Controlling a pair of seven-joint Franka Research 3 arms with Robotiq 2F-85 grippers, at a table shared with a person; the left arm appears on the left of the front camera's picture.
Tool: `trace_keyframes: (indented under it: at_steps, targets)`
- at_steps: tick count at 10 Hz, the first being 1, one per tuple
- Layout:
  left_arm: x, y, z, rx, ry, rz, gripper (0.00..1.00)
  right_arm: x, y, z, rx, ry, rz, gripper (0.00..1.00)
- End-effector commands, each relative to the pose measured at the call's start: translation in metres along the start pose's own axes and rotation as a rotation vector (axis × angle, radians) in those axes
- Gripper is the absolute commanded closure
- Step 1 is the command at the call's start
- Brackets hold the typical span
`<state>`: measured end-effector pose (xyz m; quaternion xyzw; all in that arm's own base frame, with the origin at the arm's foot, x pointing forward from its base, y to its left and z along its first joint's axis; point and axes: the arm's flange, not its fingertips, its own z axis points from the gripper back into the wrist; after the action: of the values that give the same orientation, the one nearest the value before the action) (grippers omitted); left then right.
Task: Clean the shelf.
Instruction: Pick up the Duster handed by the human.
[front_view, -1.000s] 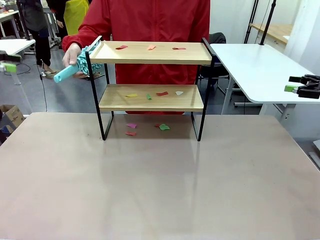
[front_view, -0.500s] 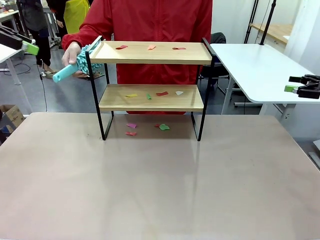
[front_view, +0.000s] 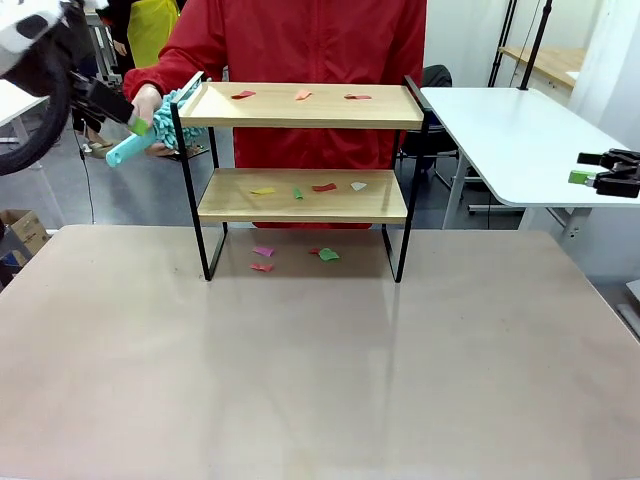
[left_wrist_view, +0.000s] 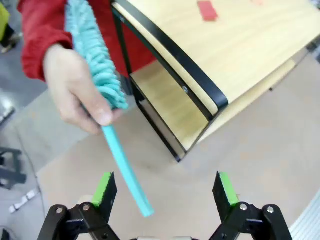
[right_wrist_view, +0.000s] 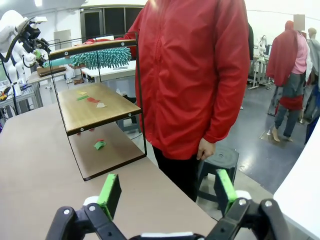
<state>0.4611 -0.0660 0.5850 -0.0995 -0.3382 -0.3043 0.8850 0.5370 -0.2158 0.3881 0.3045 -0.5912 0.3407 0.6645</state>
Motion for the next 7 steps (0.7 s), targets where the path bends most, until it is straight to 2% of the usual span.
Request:
trace_keyframes:
  at_steps: [1, 2, 3, 7]
  targets:
    - [-0.001, 0.002, 0.011, 0.030, -0.041, 0.011, 0.00, 0.007, 0.003, -0.004, -0.013, 0.007, -0.016, 0.00]
    - [-0.001, 0.002, 0.011, 0.030, -0.041, 0.011, 0.00, 0.007, 0.003, -0.004, -0.013, 0.007, -0.016, 0.00]
    - [0.000, 0.002, -0.002, -0.008, 0.000, -0.005, 0.00, 0.007, 0.003, -0.004, -0.013, 0.007, -0.016, 0.00]
    - [0.000, -0.001, -0.006, 0.050, 0.077, 0.037, 0.00, 0.007, 0.003, -0.004, -0.013, 0.007, -0.016, 0.00]
